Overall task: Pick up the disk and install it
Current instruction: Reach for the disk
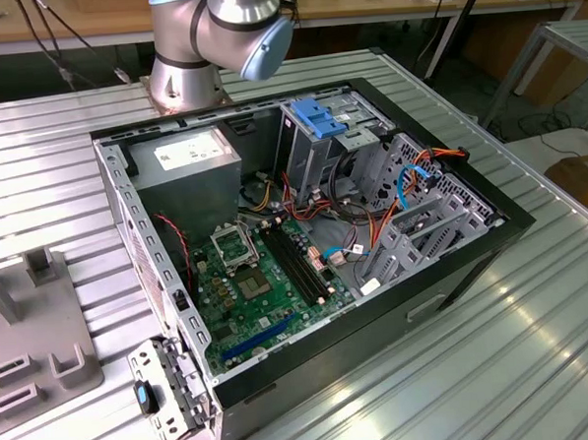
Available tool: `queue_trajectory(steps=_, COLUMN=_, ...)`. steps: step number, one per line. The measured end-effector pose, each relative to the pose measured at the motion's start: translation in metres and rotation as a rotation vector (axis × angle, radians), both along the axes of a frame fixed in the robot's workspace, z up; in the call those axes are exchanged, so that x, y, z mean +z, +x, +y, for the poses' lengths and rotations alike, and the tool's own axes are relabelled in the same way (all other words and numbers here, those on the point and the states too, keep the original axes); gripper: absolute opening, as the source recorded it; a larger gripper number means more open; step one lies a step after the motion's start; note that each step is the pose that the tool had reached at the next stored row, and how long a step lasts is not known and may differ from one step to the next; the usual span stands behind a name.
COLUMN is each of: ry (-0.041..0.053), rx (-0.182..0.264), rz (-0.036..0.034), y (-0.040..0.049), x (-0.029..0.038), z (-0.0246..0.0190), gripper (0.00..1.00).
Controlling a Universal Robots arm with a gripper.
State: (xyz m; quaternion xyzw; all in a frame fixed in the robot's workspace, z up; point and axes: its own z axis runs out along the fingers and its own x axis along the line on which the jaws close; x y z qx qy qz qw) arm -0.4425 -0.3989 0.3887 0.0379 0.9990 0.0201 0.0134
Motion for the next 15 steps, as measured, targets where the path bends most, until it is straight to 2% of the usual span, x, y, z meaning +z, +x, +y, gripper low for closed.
queue_trajectory(steps=2, ry=-0.0004, rx=0.000, rz=0.0004, y=-0.0065, x=-0.0015, z=0.0000, gripper=0.11)
queue_trajectory(steps=6, ry=-0.0031, rx=0.000, rz=0.0003, y=-0.0070, x=-0.0017, z=0.0001, gripper=0.11)
queue_trajectory(steps=7, ry=-0.0185, rx=0.000, rz=0.0004, y=-0.0070, x=-0.0026, z=0.0005, gripper=0.11)
queue_trajectory(steps=11, ry=-0.0535, rx=0.000, rz=0.0019, y=-0.0073, x=-0.0052, z=0.0012, gripper=0.11)
queue_trajectory(steps=15, ry=-0.0537, rx=0.000, rz=0.0021, y=-0.0073, x=-0.0060, z=0.0013, gripper=0.11)
